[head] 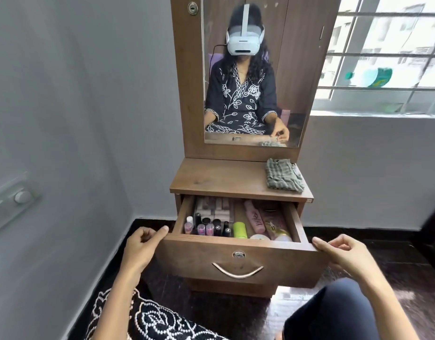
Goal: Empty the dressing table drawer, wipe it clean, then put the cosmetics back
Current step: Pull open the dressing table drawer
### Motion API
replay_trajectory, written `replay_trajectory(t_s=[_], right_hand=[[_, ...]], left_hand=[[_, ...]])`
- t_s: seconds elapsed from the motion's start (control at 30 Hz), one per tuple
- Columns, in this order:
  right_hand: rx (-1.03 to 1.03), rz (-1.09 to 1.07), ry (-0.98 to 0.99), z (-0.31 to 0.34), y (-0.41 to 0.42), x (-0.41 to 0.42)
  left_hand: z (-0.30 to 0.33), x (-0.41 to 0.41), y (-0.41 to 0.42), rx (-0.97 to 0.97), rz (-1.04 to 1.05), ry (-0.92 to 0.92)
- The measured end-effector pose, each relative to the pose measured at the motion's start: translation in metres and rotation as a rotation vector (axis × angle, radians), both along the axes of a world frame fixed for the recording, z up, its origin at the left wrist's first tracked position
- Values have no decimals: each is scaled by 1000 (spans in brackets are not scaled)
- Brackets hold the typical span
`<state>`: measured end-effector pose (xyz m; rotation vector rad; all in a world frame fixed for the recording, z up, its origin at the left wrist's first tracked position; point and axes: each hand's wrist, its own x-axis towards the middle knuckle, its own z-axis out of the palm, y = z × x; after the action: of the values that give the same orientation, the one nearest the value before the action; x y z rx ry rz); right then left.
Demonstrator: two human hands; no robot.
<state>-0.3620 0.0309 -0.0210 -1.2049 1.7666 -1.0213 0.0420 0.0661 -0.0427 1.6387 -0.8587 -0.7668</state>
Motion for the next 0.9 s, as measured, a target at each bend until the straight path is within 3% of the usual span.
replay_trajectory(t_s=[0.9], right_hand=[[94, 106, -57, 17, 72, -6]], left_hand=[[19, 9, 65, 179, -129, 271]])
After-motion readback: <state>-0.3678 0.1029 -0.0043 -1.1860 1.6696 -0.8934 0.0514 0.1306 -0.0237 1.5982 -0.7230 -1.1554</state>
